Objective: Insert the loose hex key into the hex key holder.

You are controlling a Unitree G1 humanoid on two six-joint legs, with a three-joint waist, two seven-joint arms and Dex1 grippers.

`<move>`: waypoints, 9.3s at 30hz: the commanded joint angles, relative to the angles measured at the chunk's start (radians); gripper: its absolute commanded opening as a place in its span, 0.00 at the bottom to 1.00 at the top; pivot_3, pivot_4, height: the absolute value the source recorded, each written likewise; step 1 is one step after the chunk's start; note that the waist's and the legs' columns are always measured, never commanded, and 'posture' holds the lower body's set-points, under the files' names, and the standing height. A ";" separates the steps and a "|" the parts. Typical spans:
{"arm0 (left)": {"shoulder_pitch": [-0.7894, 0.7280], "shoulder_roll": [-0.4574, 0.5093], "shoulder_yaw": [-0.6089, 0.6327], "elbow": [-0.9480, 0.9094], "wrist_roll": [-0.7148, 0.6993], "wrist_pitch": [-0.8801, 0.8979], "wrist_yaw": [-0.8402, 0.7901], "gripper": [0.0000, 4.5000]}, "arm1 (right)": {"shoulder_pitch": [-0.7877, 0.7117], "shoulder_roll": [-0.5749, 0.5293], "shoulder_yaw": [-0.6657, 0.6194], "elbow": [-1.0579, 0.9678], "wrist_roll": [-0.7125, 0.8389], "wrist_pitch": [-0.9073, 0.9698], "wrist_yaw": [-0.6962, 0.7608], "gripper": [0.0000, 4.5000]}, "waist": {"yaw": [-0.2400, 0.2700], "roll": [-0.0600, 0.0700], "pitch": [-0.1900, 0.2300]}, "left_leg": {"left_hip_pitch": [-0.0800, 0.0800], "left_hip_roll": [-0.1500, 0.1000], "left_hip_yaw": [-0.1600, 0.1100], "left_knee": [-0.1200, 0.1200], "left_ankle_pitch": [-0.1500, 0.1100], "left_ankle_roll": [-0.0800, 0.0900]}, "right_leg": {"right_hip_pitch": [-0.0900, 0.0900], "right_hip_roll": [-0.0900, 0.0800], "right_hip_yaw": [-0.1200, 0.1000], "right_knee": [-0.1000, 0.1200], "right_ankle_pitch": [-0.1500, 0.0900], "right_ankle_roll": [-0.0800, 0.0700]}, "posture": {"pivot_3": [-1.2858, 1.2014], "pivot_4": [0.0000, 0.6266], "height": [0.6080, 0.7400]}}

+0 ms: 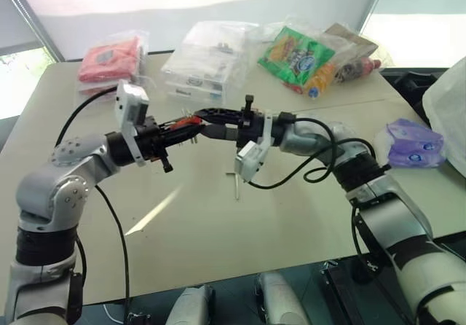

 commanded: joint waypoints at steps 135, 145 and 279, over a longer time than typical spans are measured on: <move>-0.017 -0.012 -0.062 0.056 0.097 -0.023 -0.045 0.00 | -0.011 0.014 -0.095 -0.134 0.352 0.185 0.297 0.01 | 0.025 -0.003 -0.002 | 0.000 0.000 -0.001 0.002 0.000 0.001 | 0.001 -0.001 -0.001 -0.001 0.000 0.000 | 0.52 0.24 1.00; -0.022 -0.010 -0.062 0.073 0.109 -0.030 -0.048 0.00 | -0.008 0.012 -0.104 -0.143 0.355 0.190 0.310 0.01 | 0.025 -0.003 -0.002 | 0.000 0.000 -0.001 0.002 0.000 0.001 | 0.001 -0.001 -0.001 -0.001 0.000 0.000 | 0.52 0.24 1.00; -0.111 -0.512 -0.165 0.361 0.127 0.078 0.250 0.00 | 0.752 -0.329 -0.365 -0.711 0.806 1.289 0.697 0.81 | 0.061 -0.003 -0.002 | 0.001 0.000 -0.001 0.005 -0.002 0.003 | 0.006 -0.001 -0.001 -0.002 0.000 0.000 | 0.52 0.24 1.00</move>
